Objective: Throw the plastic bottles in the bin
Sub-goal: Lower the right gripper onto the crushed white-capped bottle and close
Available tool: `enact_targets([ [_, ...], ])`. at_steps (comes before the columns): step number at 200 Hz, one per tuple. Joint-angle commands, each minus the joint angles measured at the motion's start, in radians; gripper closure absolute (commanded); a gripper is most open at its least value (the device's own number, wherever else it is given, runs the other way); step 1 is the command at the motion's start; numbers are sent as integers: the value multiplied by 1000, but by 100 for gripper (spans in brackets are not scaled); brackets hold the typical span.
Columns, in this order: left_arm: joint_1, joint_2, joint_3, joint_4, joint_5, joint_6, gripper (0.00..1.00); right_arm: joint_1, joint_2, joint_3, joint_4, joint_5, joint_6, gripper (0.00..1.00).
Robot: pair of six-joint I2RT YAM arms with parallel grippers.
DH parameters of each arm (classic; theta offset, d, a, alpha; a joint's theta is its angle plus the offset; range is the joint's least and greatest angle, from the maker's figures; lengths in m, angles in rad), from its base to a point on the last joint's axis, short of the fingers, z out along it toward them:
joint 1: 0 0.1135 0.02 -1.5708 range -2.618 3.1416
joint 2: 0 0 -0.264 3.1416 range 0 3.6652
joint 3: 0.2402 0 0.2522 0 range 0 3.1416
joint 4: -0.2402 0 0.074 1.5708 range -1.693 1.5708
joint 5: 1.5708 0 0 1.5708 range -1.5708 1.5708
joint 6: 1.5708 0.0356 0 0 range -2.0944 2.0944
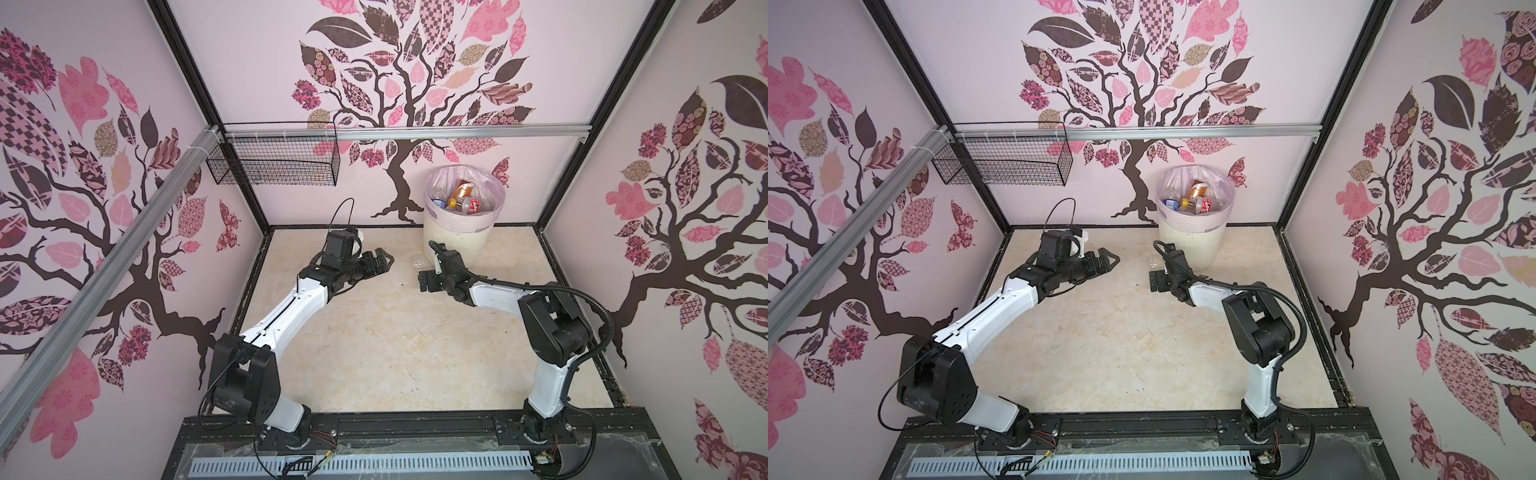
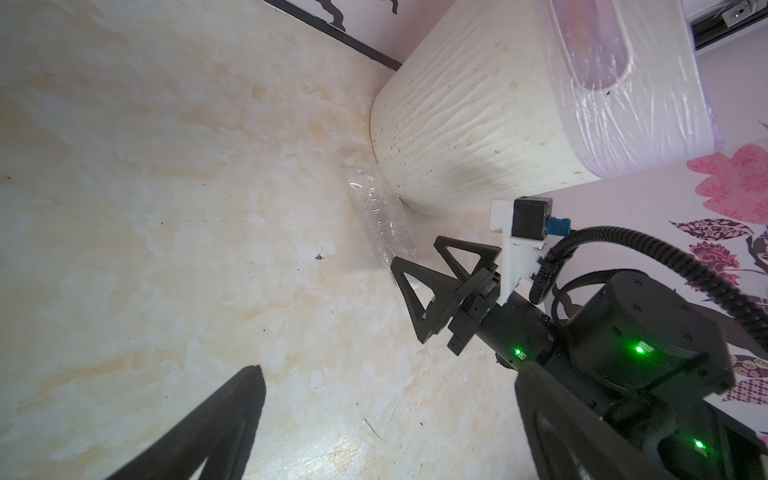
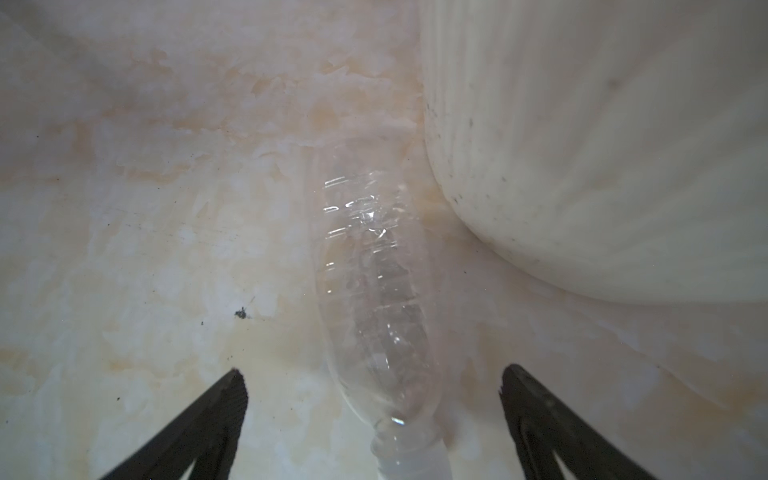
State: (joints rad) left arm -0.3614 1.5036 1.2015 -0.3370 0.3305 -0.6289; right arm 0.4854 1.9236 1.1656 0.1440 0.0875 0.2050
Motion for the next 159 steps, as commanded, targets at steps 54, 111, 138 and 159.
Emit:
enact_targets([
  [54, 12, -33, -43, 19, 15, 27, 2, 26, 238, 267, -162, 96, -15, 2],
  [111, 29, -44, -46, 34, 42, 11, 2, 43, 287, 313, -201, 104, -26, 20],
  [138, 32, -52, -51, 37, 41, 11, 2, 45, 288, 337, -226, 101, -26, 34],
  [159, 32, -62, -56, 35, 35, 15, 2, 48, 264, 338, -240, 90, -25, 44],
])
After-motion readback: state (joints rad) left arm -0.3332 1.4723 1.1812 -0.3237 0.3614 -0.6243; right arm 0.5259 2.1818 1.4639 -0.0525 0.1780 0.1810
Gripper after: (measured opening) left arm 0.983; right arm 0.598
